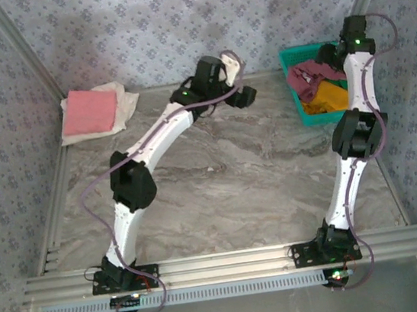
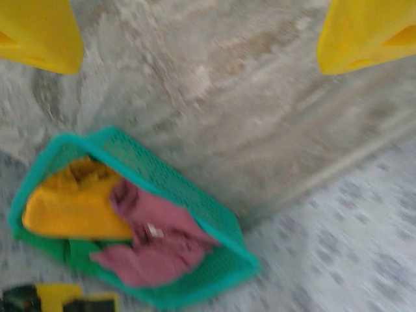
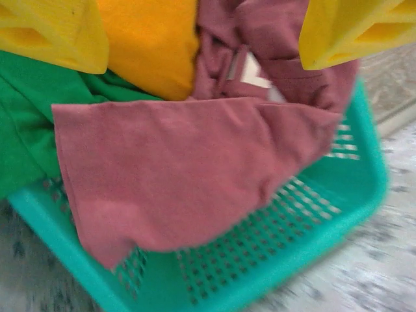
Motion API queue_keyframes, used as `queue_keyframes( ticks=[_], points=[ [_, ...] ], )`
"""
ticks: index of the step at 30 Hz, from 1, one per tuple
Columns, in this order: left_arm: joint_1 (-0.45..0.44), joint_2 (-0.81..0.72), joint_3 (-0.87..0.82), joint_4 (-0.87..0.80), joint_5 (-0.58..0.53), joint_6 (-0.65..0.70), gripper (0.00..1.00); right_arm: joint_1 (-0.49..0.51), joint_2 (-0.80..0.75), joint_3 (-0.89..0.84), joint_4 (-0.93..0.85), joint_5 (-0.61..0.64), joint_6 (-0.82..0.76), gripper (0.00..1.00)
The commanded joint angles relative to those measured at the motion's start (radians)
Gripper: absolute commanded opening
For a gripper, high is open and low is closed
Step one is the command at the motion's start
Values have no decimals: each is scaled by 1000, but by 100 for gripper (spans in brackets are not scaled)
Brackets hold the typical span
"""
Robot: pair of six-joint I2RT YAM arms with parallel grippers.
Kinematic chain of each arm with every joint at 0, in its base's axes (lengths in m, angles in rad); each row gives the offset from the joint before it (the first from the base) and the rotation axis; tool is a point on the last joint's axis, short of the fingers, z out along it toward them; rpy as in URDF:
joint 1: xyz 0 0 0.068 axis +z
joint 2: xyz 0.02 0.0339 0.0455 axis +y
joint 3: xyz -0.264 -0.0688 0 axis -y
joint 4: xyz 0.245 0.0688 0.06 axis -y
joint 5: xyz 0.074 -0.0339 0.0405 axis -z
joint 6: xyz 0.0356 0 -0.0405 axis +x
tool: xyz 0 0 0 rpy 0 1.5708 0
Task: Fold and stack the t-shirts
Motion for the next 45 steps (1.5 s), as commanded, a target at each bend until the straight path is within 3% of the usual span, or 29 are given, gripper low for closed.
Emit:
queue_keyframes(
  ticks=[1, 5, 10, 15, 21, 24, 27, 38, 45],
  points=[
    [-2, 9, 70, -66, 27, 12, 93, -1, 53, 69, -74, -119, -5, 80],
    [-21, 15, 17, -35, 21, 11, 93, 8, 111, 60, 12, -165, -29, 80],
    [-28, -1, -76, 9, 18, -20, 93, 13, 211, 104, 73, -164, -8, 72],
    [-29, -67, -199, 76, 4, -34, 93, 18, 266, 129, 132, -170, 13, 42],
    [-29, -149, -316, 131, -34, -40, 93, 43, 220, 155, 121, -153, 2, 10],
    [-30, -204, -393, 190, -70, -54, 93, 56, 152, 155, 115, -133, -5, 8],
    [-28, -254, -455, 247, -94, -59, 93, 75, 76, 155, 116, -89, -27, 0],
    [-26, -402, -601, 341, -191, -74, 93, 138, -97, 258, 51, -1, -112, 0],
    [-9, -629, -810, 480, -236, -65, 94, 272, -325, 235, 3, 57, -199, 0]
  ],
)
